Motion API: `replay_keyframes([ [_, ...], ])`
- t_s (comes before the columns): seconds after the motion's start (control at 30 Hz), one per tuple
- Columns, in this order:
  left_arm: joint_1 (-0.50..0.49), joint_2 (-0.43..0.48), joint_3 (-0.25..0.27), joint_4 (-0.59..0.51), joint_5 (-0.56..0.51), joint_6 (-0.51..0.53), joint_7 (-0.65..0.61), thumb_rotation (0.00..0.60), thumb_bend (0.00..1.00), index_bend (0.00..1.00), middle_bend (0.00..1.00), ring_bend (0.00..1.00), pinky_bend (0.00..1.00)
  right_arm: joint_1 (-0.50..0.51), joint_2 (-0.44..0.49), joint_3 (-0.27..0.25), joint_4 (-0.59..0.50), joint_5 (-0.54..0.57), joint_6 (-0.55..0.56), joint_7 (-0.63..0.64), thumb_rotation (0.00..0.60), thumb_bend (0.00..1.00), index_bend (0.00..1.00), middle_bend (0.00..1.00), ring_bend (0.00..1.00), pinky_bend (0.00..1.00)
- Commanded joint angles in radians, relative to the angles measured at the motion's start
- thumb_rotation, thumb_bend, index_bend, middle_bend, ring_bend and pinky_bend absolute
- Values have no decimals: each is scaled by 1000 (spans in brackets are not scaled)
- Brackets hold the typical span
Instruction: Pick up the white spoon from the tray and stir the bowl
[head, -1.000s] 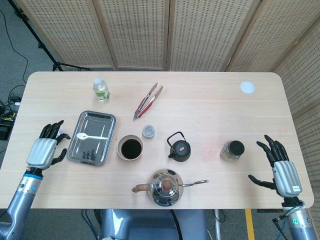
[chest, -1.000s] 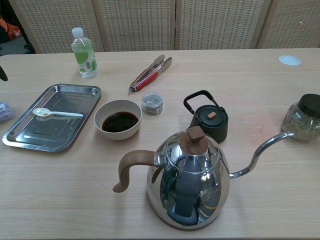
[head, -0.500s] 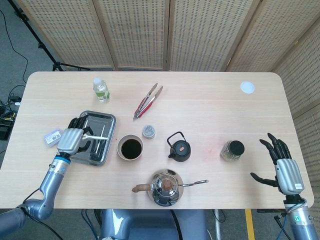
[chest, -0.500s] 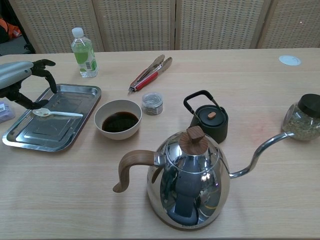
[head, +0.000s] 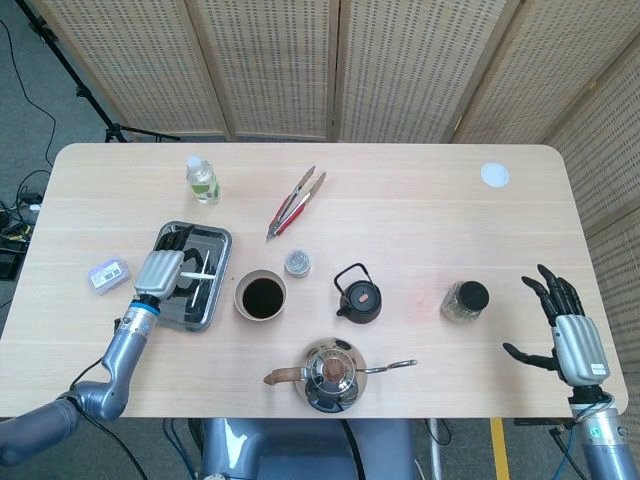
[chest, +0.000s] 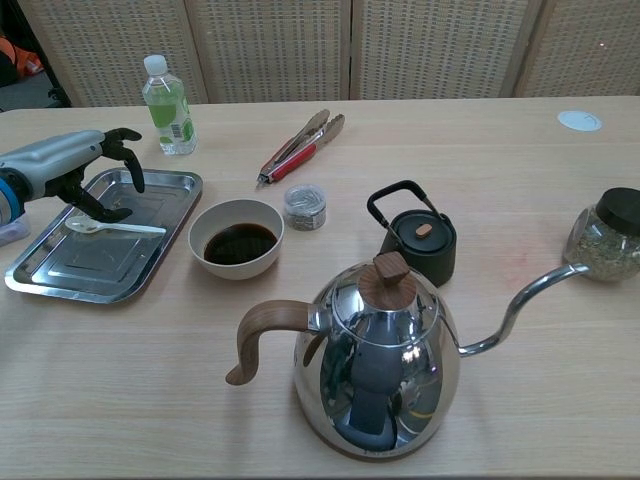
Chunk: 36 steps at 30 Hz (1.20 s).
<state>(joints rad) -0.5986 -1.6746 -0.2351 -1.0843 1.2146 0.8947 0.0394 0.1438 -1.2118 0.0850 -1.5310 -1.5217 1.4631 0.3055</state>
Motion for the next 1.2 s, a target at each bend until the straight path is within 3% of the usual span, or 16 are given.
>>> replay_keyframes([
  [0.03,-16,-16,-5,20,-14,-13,7,600,325,480,0,0,0,0,0,1,1,3,-2,2,600,0,114,0,0,0],
  [0.73,-73,-93,-10,163,-96,-86,44,600,367,500,0,0,0,3,2,-7,7,-15,-4,21,600,0,114,0,0,0],
  [1.2,-86,-166,7,249,-88,-91,22,600,372,501,0,0,0,3,5,-5,12,-15,-1,39,600,0,114,0,0,0],
])
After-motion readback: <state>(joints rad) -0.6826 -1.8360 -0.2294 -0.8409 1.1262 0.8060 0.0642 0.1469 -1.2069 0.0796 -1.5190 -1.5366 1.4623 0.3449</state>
